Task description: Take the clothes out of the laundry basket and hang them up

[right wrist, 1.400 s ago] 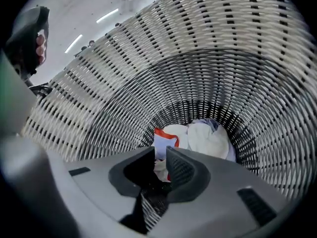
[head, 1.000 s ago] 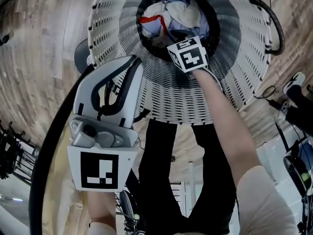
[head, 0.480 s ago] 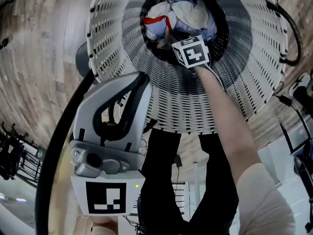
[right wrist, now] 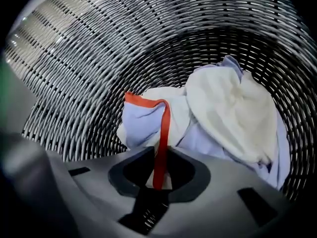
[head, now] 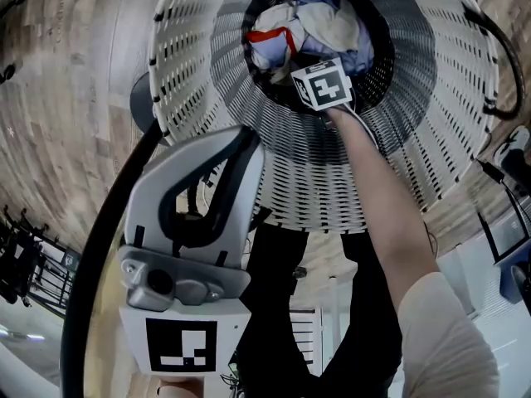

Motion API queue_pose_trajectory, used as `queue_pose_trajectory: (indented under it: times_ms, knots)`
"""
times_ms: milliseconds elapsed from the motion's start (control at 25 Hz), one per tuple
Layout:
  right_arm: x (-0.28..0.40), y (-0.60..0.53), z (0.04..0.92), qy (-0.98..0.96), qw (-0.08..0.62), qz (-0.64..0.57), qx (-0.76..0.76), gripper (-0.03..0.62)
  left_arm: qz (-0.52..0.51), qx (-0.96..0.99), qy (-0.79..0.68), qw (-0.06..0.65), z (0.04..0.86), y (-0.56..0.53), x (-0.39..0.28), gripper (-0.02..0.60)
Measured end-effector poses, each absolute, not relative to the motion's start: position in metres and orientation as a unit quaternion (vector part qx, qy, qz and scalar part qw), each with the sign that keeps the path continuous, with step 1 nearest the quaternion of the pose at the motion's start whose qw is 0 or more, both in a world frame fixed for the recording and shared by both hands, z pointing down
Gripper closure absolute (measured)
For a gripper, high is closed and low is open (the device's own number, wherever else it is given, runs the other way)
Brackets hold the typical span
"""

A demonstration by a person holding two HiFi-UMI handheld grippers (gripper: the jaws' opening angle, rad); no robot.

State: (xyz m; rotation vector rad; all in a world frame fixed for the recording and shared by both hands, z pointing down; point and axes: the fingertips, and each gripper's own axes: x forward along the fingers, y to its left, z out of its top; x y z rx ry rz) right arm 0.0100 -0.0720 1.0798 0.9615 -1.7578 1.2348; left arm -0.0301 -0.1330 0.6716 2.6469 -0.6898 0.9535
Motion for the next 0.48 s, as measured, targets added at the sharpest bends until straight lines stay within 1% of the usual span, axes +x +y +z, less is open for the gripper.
queue_pose_trajectory:
  times_ms: [200, 280, 400, 480]
  knots:
    - [0.011, -0.068, 1.09, -0.685, 0.373, 0.499, 0.377, 0.516, 0.328, 0.906, -0.238, 0.122, 0.672, -0.133, -0.031, 0.554]
    - [0.008, -0.067, 1.095, -0.688, 0.36, 0.51, 0.372, 0.536, 0.327, 0.905, -0.241, 0.124, 0.673, -0.133, -0.032, 0.554]
    - [0.009, -0.069, 1.087, -0.682, 0.365, 0.515, 0.37, 0.57, 0.323, 0.904, -0.246, 0.132, 0.673, -0.135, -0.033, 0.554]
    - [0.008, -0.068, 1.086, -0.68, 0.367, 0.516, 0.369, 0.579, 0.323, 0.904, -0.246, 0.134, 0.674, -0.134, -0.034, 0.554]
